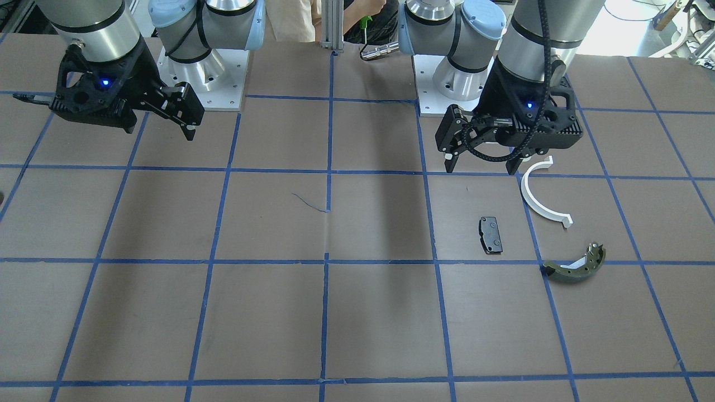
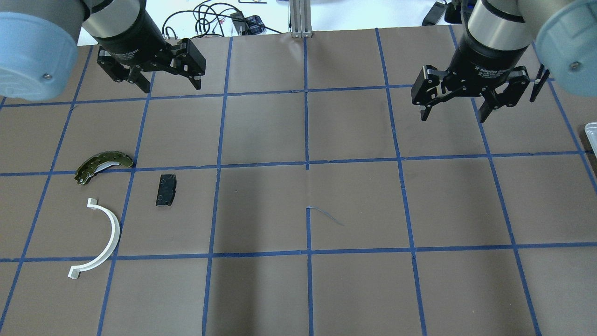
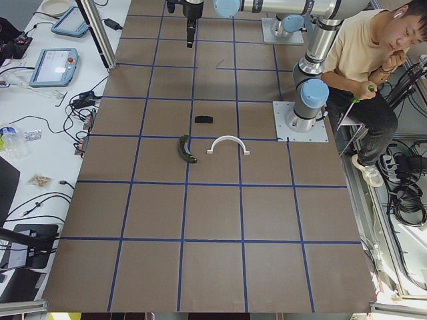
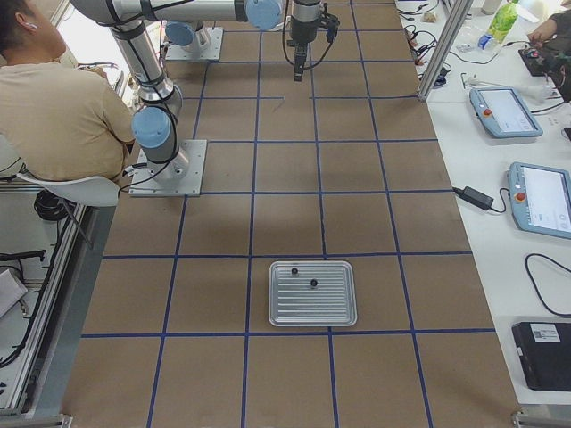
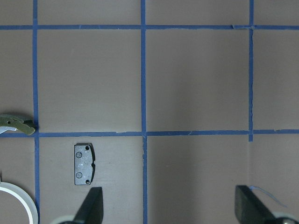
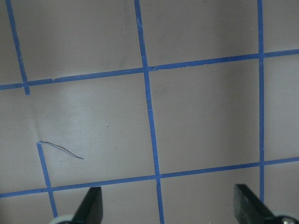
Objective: Place bearing gear from tray to pile
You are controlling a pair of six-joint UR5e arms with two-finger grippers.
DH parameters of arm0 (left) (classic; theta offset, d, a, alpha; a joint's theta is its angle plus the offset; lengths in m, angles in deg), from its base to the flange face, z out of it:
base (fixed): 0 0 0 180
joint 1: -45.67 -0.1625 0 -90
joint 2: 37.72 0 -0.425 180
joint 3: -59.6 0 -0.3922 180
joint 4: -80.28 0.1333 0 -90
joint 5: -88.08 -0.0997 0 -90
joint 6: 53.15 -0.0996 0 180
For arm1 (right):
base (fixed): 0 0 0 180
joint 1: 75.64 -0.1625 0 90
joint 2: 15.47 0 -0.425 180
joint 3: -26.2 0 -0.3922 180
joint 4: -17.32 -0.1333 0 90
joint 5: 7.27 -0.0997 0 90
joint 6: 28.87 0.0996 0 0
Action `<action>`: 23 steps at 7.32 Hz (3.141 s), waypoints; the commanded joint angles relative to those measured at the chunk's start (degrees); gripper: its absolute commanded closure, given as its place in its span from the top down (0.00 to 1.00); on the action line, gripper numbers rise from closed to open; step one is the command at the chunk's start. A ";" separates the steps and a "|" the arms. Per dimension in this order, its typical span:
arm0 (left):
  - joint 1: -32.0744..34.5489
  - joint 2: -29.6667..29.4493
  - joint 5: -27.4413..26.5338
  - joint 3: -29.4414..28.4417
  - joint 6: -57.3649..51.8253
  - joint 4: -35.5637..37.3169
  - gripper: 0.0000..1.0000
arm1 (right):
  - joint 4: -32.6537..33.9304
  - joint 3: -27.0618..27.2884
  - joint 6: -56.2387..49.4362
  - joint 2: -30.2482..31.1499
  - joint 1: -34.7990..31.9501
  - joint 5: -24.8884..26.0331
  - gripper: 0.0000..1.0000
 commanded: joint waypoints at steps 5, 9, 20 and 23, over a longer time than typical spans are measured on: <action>0.02 0.04 -0.04 -0.03 0.00 0.00 1.00 | 0.75 -0.06 -4.30 -0.19 1.28 0.17 1.00; 0.02 0.04 -0.04 0.05 0.00 -0.09 1.00 | 1.36 -0.06 -28.17 -0.63 17.94 -0.09 1.00; -0.07 0.04 -0.04 -0.03 0.00 -0.09 1.00 | 32.83 -1.12 -75.95 -29.62 49.87 1.93 1.00; -0.07 0.04 -0.04 -0.04 0.00 0.00 1.00 | 36.52 -1.21 -77.37 -33.32 50.59 1.85 0.96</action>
